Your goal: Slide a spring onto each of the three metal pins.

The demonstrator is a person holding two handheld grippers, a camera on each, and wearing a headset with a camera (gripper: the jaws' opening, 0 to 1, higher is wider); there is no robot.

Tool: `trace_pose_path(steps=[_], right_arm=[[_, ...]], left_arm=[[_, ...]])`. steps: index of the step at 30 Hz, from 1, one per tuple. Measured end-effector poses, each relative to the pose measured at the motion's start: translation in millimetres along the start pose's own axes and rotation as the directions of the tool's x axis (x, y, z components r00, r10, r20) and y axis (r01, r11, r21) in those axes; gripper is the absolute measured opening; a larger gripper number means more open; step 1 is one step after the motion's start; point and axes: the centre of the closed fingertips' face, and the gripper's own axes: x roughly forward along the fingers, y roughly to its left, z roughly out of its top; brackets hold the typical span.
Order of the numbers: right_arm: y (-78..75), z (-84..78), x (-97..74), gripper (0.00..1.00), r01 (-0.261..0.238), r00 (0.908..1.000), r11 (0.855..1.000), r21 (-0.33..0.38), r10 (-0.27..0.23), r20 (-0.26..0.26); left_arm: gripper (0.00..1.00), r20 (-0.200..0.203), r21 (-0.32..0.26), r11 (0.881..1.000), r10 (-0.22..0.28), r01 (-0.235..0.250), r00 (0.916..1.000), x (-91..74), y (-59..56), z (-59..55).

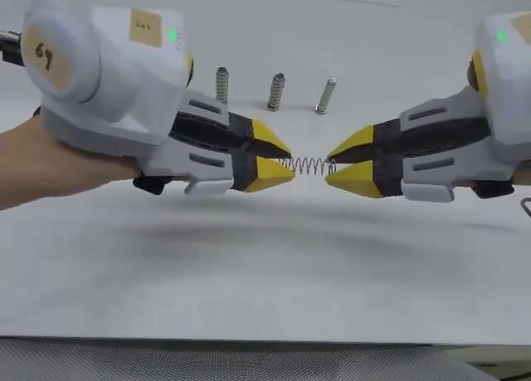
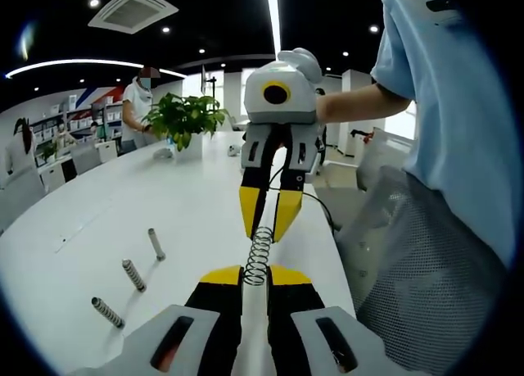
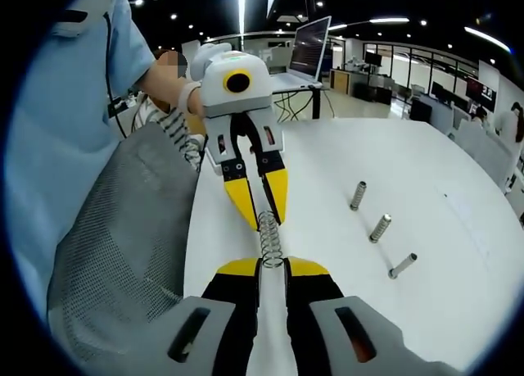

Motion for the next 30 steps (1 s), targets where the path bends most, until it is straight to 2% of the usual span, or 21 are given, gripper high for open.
trace_pose_path(steps=[7, 12, 22, 30], right_arm=[[2.3, -1.4, 1.6, 0.08, -0.017, 0.9995, 1.000, -0.013, 0.017, -0.025], [3.9, 4.8, -0.8, 0.08, -0.028, 0.9988, 0.999, -0.027, 0.027, -0.042], [6.5, 11.7, -3.3, 0.07, -0.048, 0.9916, 0.997, -0.053, 0.041, -0.122], [9.7, 23.1, -0.5, 0.07, -0.060, 0.9895, 0.995, -0.082, 0.048, -0.136]], left_arm=[[0.02, -0.005, -0.003, 1.000, -0.007, 0.007, 1.0000, 1.6, -1.3, -2.1], [0.02, -0.009, -0.006, 1.000, -0.012, 0.012, 0.9999, 3.1, -2.3, -3.1], [0.02, -0.019, -0.007, 1.000, -0.024, 0.023, 0.9995, 6.3, -3.5, -6.3], [0.02, -0.031, 0.000, 1.000, -0.030, 0.030, 0.9991, 7.9, -3.6, -9.0]])
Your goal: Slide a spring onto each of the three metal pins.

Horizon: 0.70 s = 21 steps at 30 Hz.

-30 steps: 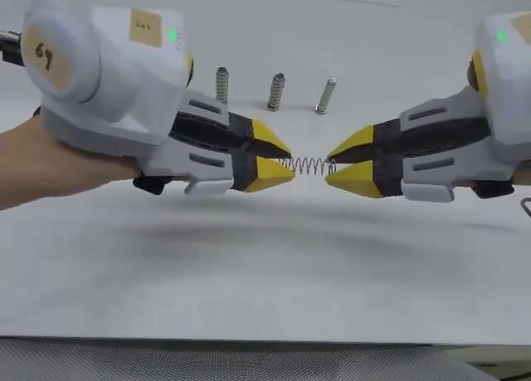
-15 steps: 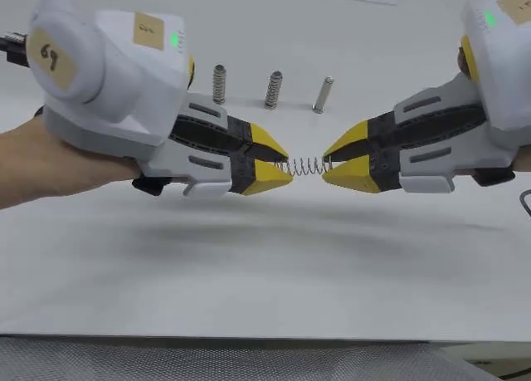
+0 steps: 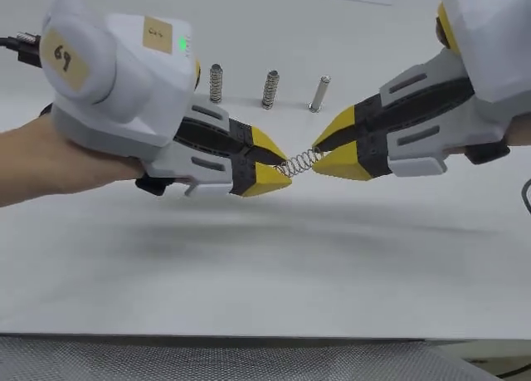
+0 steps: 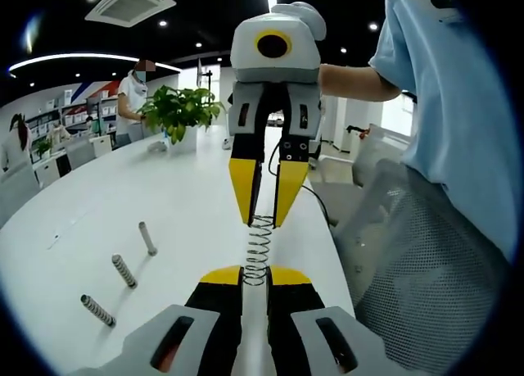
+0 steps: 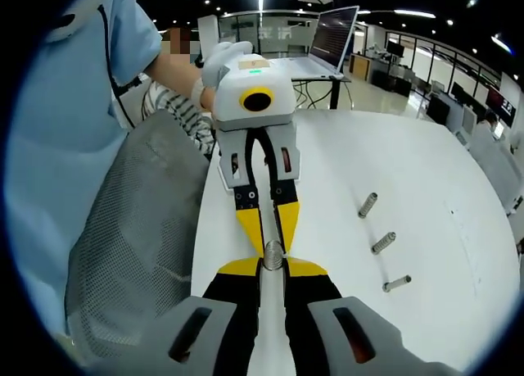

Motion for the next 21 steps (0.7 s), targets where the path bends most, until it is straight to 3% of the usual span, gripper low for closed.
trace_pose_path(steps=[6, 21], right_arm=[[1.8, 5.5, 3.4, 0.07, -0.010, 0.9999, 1.000, -0.017, 0.010, -0.002], [-1.6, -3.7, 4.3, 0.12, -0.028, 0.9987, 0.999, -0.044, 0.026, -0.044]], left_arm=[[0.02, -0.007, 0.002, 1.000, -0.007, 0.007, 1.0000, 0.4, -0.5, -2.2], [0.02, -0.021, -0.021, 1.000, -0.015, 0.014, 0.9997, 4.0, 3.6, -8.1]])
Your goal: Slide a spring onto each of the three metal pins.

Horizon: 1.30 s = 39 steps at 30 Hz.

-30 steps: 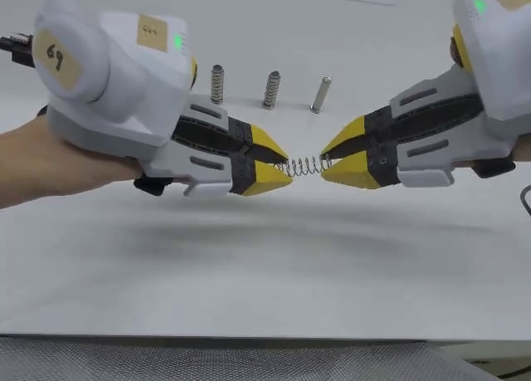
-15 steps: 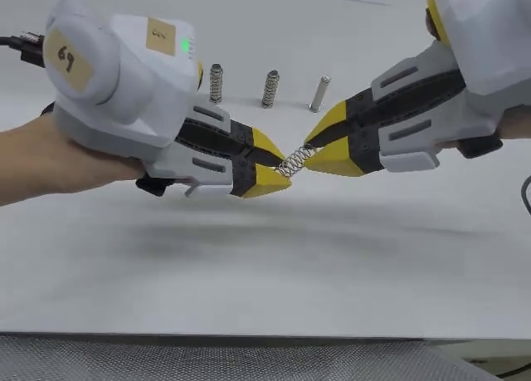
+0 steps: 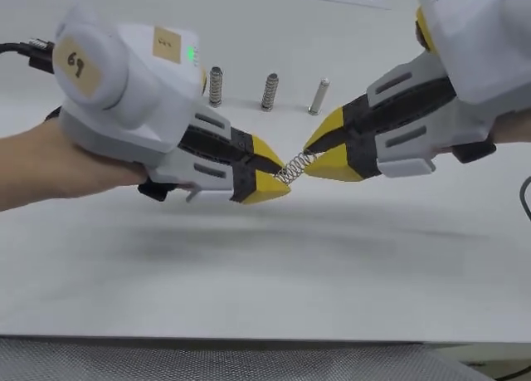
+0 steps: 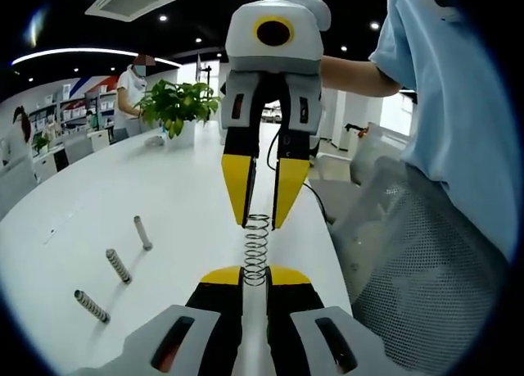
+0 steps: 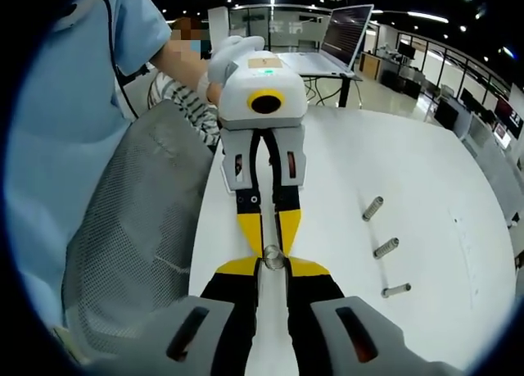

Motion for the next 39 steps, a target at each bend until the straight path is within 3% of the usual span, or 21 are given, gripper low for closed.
trace_pose_path(steps=[2, 8, 21, 33, 39], right_arm=[[-0.3, 0.1, -0.4, 0.18, 0.000, 1.0000, 1.000, -0.010, 0.000, -0.005], [-2.4, 1.5, -1.0, 0.17, -0.004, 0.9992, 0.998, -0.056, 0.002, -0.041], [1.1, -0.6, 14.4, 0.13, -0.098, 0.9876, 0.986, -0.138, 0.079, -0.135], [6.8, -5.6, 24.6, 0.09, -0.131, 0.9819, 0.982, -0.135, 0.110, -0.154], [8.4, -4.2, 24.1, 0.08, -0.125, 0.9837, 0.983, -0.137, 0.105, -0.146]], left_arm=[[0.01, -0.002, 0.000, 1.000, 0.000, 0.000, 1.0000, 0.0, 0.7, -0.7], [0.01, -0.017, 0.001, 1.000, -0.008, 0.008, 0.9998, 0.2, -2.8, -1.9], [0.01, -0.051, 0.010, 1.000, -0.025, 0.026, 0.9984, 0.9, -7.1, -6.1], [0.01, -0.043, 0.010, 1.000, -0.020, 0.020, 0.9989, -1.9, -8.1, -4.3], [0.01, -0.043, 0.012, 1.000, -0.017, 0.018, 0.9989, -2.8, -8.8, -5.1]])
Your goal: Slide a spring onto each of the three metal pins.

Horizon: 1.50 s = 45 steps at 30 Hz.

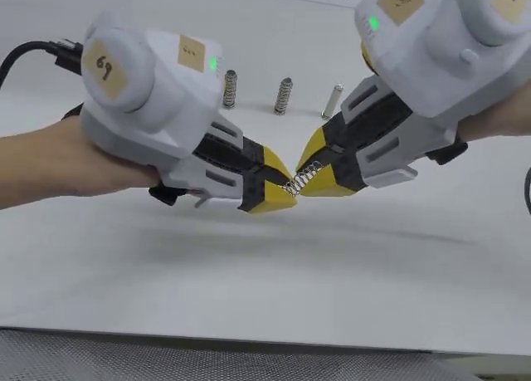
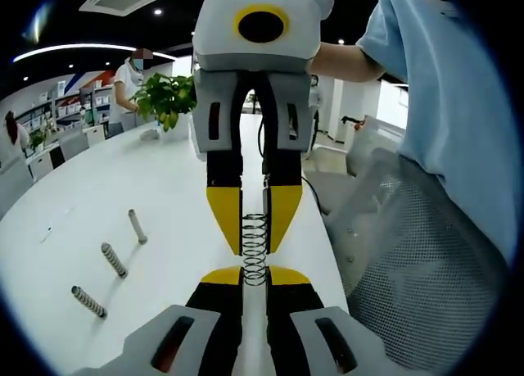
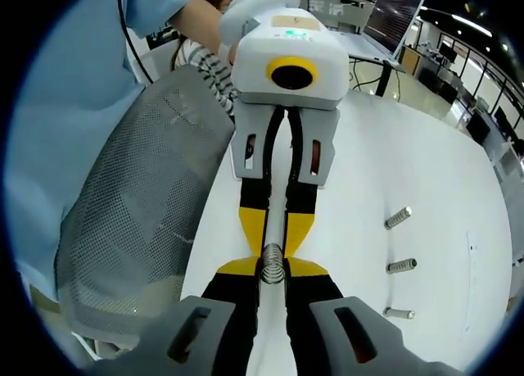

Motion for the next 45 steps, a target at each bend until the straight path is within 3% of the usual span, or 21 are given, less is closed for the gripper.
trace_pose_path(steps=[17, 24, 32, 36, 45], right_arm=[[-0.2, -3.4, -3.2, 0.07, 0.003, 1.0000, 1.000, 0.027, -0.003, -0.002], [-2.7, -7.5, -3.7, 0.07, 0.006, 0.9999, 1.000, 0.030, -0.006, -0.011], [-2.8, -8.9, -3.3, 0.07, 0.005, 0.9999, 0.999, 0.036, -0.005, -0.011], [-3.3, -10.3, -3.7, 0.07, 0.005, 0.9999, 0.999, 0.037, -0.004, -0.014], [-4.0, -10.8, -3.9, 0.07, 0.004, 0.9999, 0.999, 0.037, -0.003, -0.017]], left_arm=[[0.05, 0.016, -0.011, 1.000, 0.007, -0.007, 0.9999, 2.1, -0.2, -0.6], [0.22, 0.028, -0.035, 0.999, 0.034, -0.033, 0.9990, 0.2, 1.5, -4.6], [0.47, 0.051, -0.094, 0.991, 0.099, -0.094, 0.9938, -4.6, 8.3, -10.5], [0.63, 0.045, -0.106, 0.985, 0.142, -0.136, 0.9889, -8.0, 14.0, -16.7], [0.81, 0.072, -0.155, 0.963, 0.232, -0.219, 0.9699, -19.7, 28.8, -18.6]])
